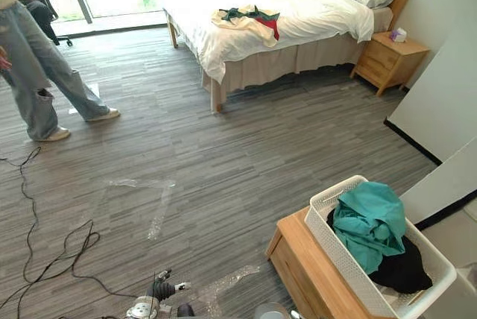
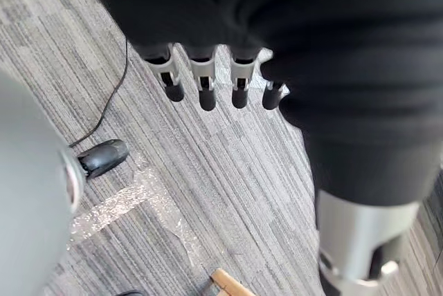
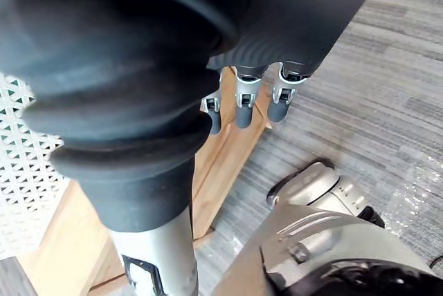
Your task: Tidy the bed and pick cloth on bed and put in laundry
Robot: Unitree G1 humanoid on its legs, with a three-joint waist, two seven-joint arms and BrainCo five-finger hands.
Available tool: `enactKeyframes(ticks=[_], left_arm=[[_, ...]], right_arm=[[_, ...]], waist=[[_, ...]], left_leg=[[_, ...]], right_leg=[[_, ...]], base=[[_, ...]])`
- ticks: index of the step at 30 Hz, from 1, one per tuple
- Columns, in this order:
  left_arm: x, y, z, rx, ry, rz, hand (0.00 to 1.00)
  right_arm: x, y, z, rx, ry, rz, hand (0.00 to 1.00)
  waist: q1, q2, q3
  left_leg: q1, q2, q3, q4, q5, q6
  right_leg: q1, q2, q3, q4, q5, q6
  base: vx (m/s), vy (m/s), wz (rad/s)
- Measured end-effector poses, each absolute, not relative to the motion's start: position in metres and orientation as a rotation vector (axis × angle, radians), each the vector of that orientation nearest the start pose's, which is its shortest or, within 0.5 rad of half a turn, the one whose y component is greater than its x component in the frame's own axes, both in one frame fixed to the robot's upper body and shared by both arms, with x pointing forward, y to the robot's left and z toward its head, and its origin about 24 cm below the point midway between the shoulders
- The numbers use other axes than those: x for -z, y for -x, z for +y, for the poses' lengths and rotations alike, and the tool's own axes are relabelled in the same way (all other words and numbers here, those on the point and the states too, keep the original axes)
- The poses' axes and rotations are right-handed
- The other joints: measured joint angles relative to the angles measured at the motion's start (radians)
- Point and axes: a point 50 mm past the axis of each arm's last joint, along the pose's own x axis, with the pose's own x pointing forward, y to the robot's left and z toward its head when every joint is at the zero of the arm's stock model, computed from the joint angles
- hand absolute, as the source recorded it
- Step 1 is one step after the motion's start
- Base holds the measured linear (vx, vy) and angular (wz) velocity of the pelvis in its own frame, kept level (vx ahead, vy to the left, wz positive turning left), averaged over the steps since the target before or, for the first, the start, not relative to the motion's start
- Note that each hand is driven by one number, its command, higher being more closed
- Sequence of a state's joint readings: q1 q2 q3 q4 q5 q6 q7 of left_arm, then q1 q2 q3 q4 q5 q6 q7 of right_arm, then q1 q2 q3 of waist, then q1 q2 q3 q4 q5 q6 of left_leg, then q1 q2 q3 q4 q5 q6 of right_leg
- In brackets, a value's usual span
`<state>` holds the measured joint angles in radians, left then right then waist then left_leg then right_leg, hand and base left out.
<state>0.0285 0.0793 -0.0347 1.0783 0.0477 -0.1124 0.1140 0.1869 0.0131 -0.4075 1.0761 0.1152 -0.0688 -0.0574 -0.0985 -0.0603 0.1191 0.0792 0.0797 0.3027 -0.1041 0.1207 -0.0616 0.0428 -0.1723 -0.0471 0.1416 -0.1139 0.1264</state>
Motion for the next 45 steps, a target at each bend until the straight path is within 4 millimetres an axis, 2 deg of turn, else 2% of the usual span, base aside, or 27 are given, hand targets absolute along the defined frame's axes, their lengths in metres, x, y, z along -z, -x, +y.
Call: enactKeyframes(ticks=[1, 10, 14, 15, 16, 17, 18, 19, 20, 21, 22, 23, 24, 25, 26, 28, 30, 32, 35, 36, 37, 38, 39, 40, 42, 43, 45], left_arm=[[0.158, -0.11, 0.181, -0.132, -0.133, 1.014, 0.0], [0.158, -0.109, 0.183, -0.152, -0.123, 1.018, 0.0], [0.154, -0.115, 0.198, -0.245, -0.081, 0.987, 0.0], [0.154, -0.112, 0.203, -0.28, -0.066, 0.991, 0.0], [0.153, -0.113, 0.207, -0.303, -0.052, 0.983, 0.0], [0.15, -0.118, 0.21, -0.334, -0.025, 0.959, 0.0], [0.149, -0.121, 0.207, -0.332, -0.021, 0.942, 0.0], [0.153, -0.11, 0.201, -0.344, -0.004, 0.97, 0.0], [0.155, -0.107, 0.195, -0.341, 0.014, 0.981, 0.0], [0.155, -0.108, 0.196, -0.343, 0.012, 0.981, 0.0], [0.152, -0.106, 0.211, -0.38, -0.004, 0.973, 0.0], [0.152, -0.107, 0.214, -0.398, -0.001, 0.969, 0.0], [0.153, -0.102, 0.215, -0.419, 0.014, 0.982, 0.0], [0.155, -0.089, 0.221, -0.454, 0.016, 1.009, 0.0], [0.157, -0.077, 0.225, -0.463, 0.002, 1.041, 0.0], [0.159, -0.071, 0.224, -0.458, -0.002, 1.074, 0.0], [0.158, -0.072, 0.228, -0.405, -0.069, 1.081, 0.0], [0.155, -0.082, 0.233, -0.37, -0.123, 1.06, 0.0], [0.153, -0.098, 0.226, -0.313, -0.148, 1.03, 0.0], [0.154, -0.103, 0.217, -0.284, -0.142, 1.023, 0.0], [0.154, -0.109, 0.209, -0.259, -0.136, 1.01, 0.0], [0.153, -0.112, 0.207, -0.251, -0.133, 1.003, 0.0], [0.153, -0.116, 0.2, -0.234, -0.126, 0.996, 0.0], [0.153, -0.118, 0.195, -0.214, -0.123, 0.991, 0.0], [0.155, -0.116, 0.19, -0.186, -0.122, 1.002, 0.0], [0.158, -0.11, 0.187, -0.179, -0.119, 1.026, 0.0], [0.159, -0.105, 0.183, -0.173, -0.114, 1.038, 0.0]], right_arm=[[0.169, -0.046, -0.204, 0.451, -0.21, 1.146, 0.0], [0.168, -0.046, -0.206, 0.451, -0.206, 1.144, 0.0], [0.167, -0.049, -0.208, 0.455, -0.204, 1.121, 0.0], [0.167, -0.047, -0.209, 0.458, -0.204, 1.118, 0.0], [0.167, -0.049, -0.208, 0.456, -0.206, 1.115, 0.0], [0.167, -0.05, -0.207, 0.453, -0.207, 1.112, 0.0], [0.165, -0.049, -0.216, 0.46, -0.188, 1.107, 0.0], [0.161, -0.053, -0.228, 0.464, -0.154, 1.083, 0.0], [0.159, -0.059, -0.234, 0.463, -0.139, 1.064, 0.0], [0.158, -0.067, -0.233, 0.452, -0.141, 1.046, 0.0], [0.161, -0.064, -0.226, 0.443, -0.162, 1.057, 0.0], [0.162, -0.064, -0.225, 0.441, -0.165, 1.069, 0.0], [0.162, -0.063, -0.224, 0.441, -0.169, 1.074, 0.0], [0.163, -0.064, -0.219, 0.433, -0.178, 1.075, 0.0], [0.164, -0.06, -0.218, 0.437, -0.183, 1.082, 0.0], [0.164, -0.059, -0.213, 0.424, -0.191, 1.085, 0.0], [0.165, -0.059, -0.207, 0.412, -0.214, 1.08, 0.0], [0.166, -0.059, -0.201, 0.407, -0.227, 1.083, 0.0], [0.165, -0.061, -0.201, 0.411, -0.233, 1.069, 0.0], [0.164, -0.063, -0.205, 0.417, -0.226, 1.055, 0.0], [0.163, -0.064, -0.207, 0.428, -0.232, 1.046, 0.0], [0.163, -0.065, -0.207, 0.43, -0.235, 1.044, 0.0], [0.163, -0.065, -0.208, 0.433, -0.238, 1.041, 0.0], [0.163, -0.064, -0.208, 0.438, -0.241, 1.041, 0.0], [0.163, -0.06, -0.208, 0.456, -0.255, 1.049, 0.0], [0.163, -0.058, -0.209, 0.482, -0.271, 1.045, 0.0], [0.163, -0.057, -0.213, 0.504, -0.279, 1.038, 0.0]], waist=[[0.01, 0.028, -0.012], [0.013, 0.036, -0.011], [0.046, 0.026, 0.039], [0.045, 0.032, 0.046], [0.048, 0.017, 0.063], [0.053, 0.017, 0.083], [0.063, 0.029, 0.078], [0.071, 0.091, 0.072], [0.074, 0.128, 0.068], [0.069, 0.141, 0.084], [0.066, 0.087, 0.079], [0.062, 0.094, 0.089], [0.062, 0.081, 0.081], [0.065, 0.056, 0.063], [0.063, 0.025, 0.044], [0.06, 0.017, 0.05], [0.053, 0.015, 0.058], [0.056, -0.014, 0.059], [0.038, -0.004, 0.06], [0.025, 0.012, 0.063], [0.018, 0.025, 0.07], [0.014, 0.03, 0.073], [-0.001, 0.034, 0.075], [-0.007, 0.035, 0.077], [-0.01, 0.037, 0.081], [-0.011, 0.047, 0.084], [-0.009, 0.073, 0.09]], left_leg=[[0.022, 0.022, 0.003, 0.0, -0.016, -0.017], [0.023, 0.026, 0.005, 0.007, -0.02, -0.022], [-0.067, 0.065, 0.001, 0.224, -0.112, -0.016], [-0.106, 0.085, 0.01, 0.315, -0.131, -0.026], [-0.157, 0.1, 0.021, 0.423, -0.14, -0.033], [-0.213, 0.102, 0.032, 0.495, -0.172, -0.054], [-0.227, 0.088, 0.028, 0.427, -0.187, -0.045], [-0.226, 0.099, 0.024, 0.312, -0.176, -0.042], [-0.238, 0.106, 0.029, 0.309, -0.154, -0.025], [-0.259, 0.113, 0.024, 0.338, -0.169, -0.026], [-0.295, 0.069, 0.023, 0.403, -0.179, -0.022], [-0.308, 0.07, 0.006, 0.44, -0.189, -0.007], [-0.316, 0.056, 0.005, 0.465, -0.203, 0.015], [-0.302, 0.016, 0.018, 0.466, -0.225, 0.051], [-0.247, -0.034, 0.03, 0.41, -0.24, 0.064], [-0.183, -0.046, 0.044, 0.376, -0.253, 0.071], [-0.059, -0.059, 0.046, 0.31, -0.281, 0.078], [0.006, -0.061, 0.032, 0.29, -0.3, 0.078], [0.066, -0.032, -0.009, 0.259, -0.314, 0.076], [0.091, -0.014, -0.024, 0.235, -0.318, 0.07], [0.119, -0.004, -0.032, 0.206, -0.319, 0.061], [0.13, 0.001, -0.034, 0.195, -0.323, 0.051], [0.148, 0.005, -0.038, 0.179, -0.332, 0.035], [0.17, 0.007, -0.036, 0.169, -0.349, 0.008], [0.236, 0.014, -0.028, 0.139, -0.374, -0.029], [0.289, 0.034, -0.014, 0.13, -0.378, -0.046], [0.321, 0.065, 0.021, 0.148, -0.327, -0.096]], right_leg=[[0.08, 0.031, -0.032, -0.094, 0.023, -0.016], [0.079, 0.033, -0.031, -0.089, 0.022, -0.018], [0.078, 0.023, -0.036, -0.03, -0.022, -0.034], [0.083, 0.028, -0.037, -0.039, -0.034, -0.035], [0.108, 0.025, -0.036, -0.056, -0.036, -0.041], [0.119, 0.018, -0.041, -0.073, -0.037, -0.042], [0.137, 0.01, -0.041, -0.109, -0.038, -0.041], [0.152, 0.037, -0.039, -0.178, -0.044, -0.036], [0.158, 0.052, -0.039, -0.174, -0.047, -0.025], [0.128, 0.055, -0.061, -0.085, -0.057, -0.019], [0.141, 0.028, -0.063, -0.065, -0.103, -0.037], [0.156, 0.024, -0.082, -0.073, -0.124, -0.014], [0.148, 0.012, -0.065, -0.062, -0.141, -0.03], [0.148, -0.026, -0.052, -0.049, -0.159, -0.029], [0.145, -0.067, -0.028, 0.018, -0.166, -0.032], [0.023, -0.082, 0.014, 0.311, -0.147, -0.029], [-0.131, -0.091, 0.047, 0.71, -0.003, -0.036], [-0.2, -0.09, 0.005, 0.826, -0.067, -0.026], [-0.265, -0.034, -0.122, 0.681, -0.145, -0.034], [-0.285, 0.011, -0.165, 0.513, -0.137, -0.048], [-0.301, 0.049, -0.194, 0.317, -0.093, -0.072], [-0.31, 0.063, -0.201, 0.216, -0.049, -0.079], [-0.328, 0.077, -0.211, 0.034, 0.044, -0.086], [-0.368, 0.065, -0.225, -0.043, 0.1, -0.081], [-0.405, 0.047, -0.231, -0.047, 0.143, -0.096], [-0.407, 0.062, -0.239, 0.028, 0.24, -0.13], [-0.413, 0.087, -0.243, 0.107, 0.258, -0.155]], base=[[0.02, 0.005, 0.11], [0.0, 0.0, 0.0], [-0.03, -0.013, 0.11], [-0.05, 0.007, 0.36], [-0.08, -0.014, 0.44], [-0.07, 0.009, 0.25], [-0.06, 0.063, -0.12], [0.0, 0.088, -0.37], [0.08, 0.096, -0.4], [0.16, 0.054, -0.03], [0.19, 0.037, 0.19], [0.18, 0.027, 0.17], [0.12, 0.042, -0.15], [0.28, 0.133, -0.45], [0.3, 0.116, -0.47], [0.34, 0.132, -0.3], [0.35, 0.164, -0.11], [0.33, 0.094, 0.13], [0.38, 0.002, 0.48], [0.5, -0.061, 0.49], [0.43, -0.068, 0.39], [0.47, -0.104, 0.33], [0.5, -0.157, 0.29], [0.51, -0.18, 0.24], [0.59, -0.259, 0.07], [0.66, -0.299, -0.13], [0.68, -0.397, -0.36]])
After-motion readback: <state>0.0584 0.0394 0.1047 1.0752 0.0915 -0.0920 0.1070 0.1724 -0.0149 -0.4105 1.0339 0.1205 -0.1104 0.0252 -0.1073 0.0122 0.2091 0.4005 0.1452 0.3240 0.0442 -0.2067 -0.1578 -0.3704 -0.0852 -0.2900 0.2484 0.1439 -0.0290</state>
